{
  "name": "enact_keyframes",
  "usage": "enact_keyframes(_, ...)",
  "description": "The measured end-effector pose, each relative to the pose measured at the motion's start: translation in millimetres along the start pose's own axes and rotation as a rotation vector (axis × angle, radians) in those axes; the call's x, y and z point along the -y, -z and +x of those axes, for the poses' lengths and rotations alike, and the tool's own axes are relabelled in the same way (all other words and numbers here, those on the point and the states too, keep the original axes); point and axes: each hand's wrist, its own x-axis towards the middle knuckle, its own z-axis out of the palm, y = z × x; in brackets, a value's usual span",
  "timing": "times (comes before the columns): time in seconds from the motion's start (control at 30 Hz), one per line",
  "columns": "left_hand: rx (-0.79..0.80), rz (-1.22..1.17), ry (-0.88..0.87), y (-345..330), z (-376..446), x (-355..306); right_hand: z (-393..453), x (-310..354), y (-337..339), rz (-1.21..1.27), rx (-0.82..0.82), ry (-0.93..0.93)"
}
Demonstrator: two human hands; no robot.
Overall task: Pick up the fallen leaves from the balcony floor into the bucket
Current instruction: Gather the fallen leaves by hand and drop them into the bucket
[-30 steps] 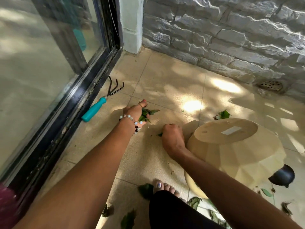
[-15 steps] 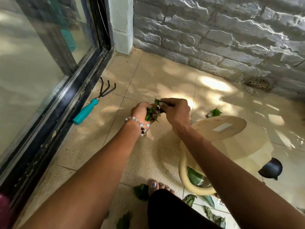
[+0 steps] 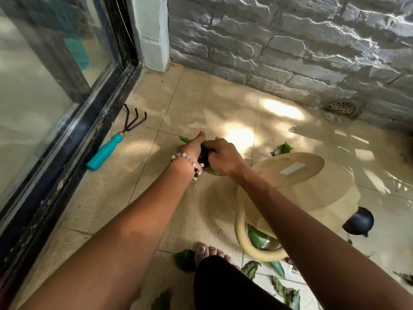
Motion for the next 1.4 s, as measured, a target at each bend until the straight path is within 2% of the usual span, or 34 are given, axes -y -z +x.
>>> enact_keyframes(0.07, -0.013, 0.024, -0.048, 1.0, 0.0, -2.0, 4.2, 4.9, 10.5, 0.31, -0.018, -0.089)
enact_keyframes(0.13, -0.04, -0.029, -0.069, 2.4, -1.6, -8.8, 17.3, 4.1, 17.6, 0.577, -0.165, -0.201)
enact_keyframes(0.17, -0.062, -0.048, -0.076, 5.4, 1.5, -11.5, 25.0, 0.1, 17.6, 0.593, -0.249, -0.244)
enact_keyframes(0.23, -0.101, -0.026, -0.091, 13.5, 4.1, -14.2, 41.3, -12.6, 12.2, 0.304, -0.343, -0.272)
enact_keyframes(0.27, -0.111, -0.009, -0.099, 18.7, 5.0, -14.2, 45.3, -18.8, 6.2, 0.1, -0.299, -0.266)
enact_keyframes(0.37, -0.086, 0.009, -0.075, 29.0, 4.3, -11.5, 42.5, -32.8, -26.2, -0.366, -0.032, -0.249)
enact_keyframes(0.47, -0.077, 0.04, -0.063, 33.2, 2.2, -10.9, 31.4, -31.3, -48.0, -0.6, -0.008, -0.167)
enact_keyframes(0.57, -0.09, 0.096, -0.065, 37.4, -2.1, -10.2, 27.9, -26.1, -52.4, -0.529, -0.004, -0.097)
enact_keyframes(0.63, -0.085, 0.171, -0.061, 40.8, -2.1, -5.5, 25.7, -25.9, -50.8, -0.44, -0.007, -0.125)
enact_keyframes(0.7, -0.094, 0.29, -0.082, 43.1, 0.8, 1.5, 25.9, -28.6, -45.1, -0.247, -0.055, -0.203)
enact_keyframes(0.8, -0.129, 0.539, -0.172, 39.3, 3.1, 12.0, 29.2, -26.7, -29.3, 0.082, -0.248, -0.312)
enact_keyframes(0.9, -0.033, 0.497, -0.195, 19.7, -7.1, 14.5, 24.6, -16.6, -5.1, 0.273, -0.429, -0.345)
enact_keyframes(0.97, 0.066, 0.334, -0.159, -0.6, -18.8, 13.7, 17.6, -12.5, 8.2, 0.257, -0.465, -0.306)
enact_keyframes(1.03, 0.078, 0.272, -0.172, -20.2, -24.2, 14.7, 6.2, -11.5, 21.5, 0.211, -0.489, -0.255)
enact_keyframes(1.13, 0.065, 0.219, -0.186, -42.5, -29.6, 20.4, -13.9, -14.3, 50.0, 0.12, -0.388, -0.179)
enact_keyframes(1.2, 0.112, 0.163, -0.147, -54.9, -32.1, 25.3, -28.3, -20.3, 73.8, 0.115, -0.366, -0.15)
enact_keyframes(1.27, 0.191, 0.113, -0.108, -67.2, -36.5, 31.7, -44.9, -32.5, 100.3, 0.174, -0.506, -0.137)
enact_keyframes(1.33, 0.25, 0.088, -0.095, -81.4, -42.8, 36.9, -65.5, -52.4, 124.6, 0.113, -0.724, -0.179)
enact_keyframes(1.4, 0.319, 0.045, -0.086, -94.5, -52.0, 38.7, -91.0, -81.6, 141.2, -0.018, -0.858, -0.377)
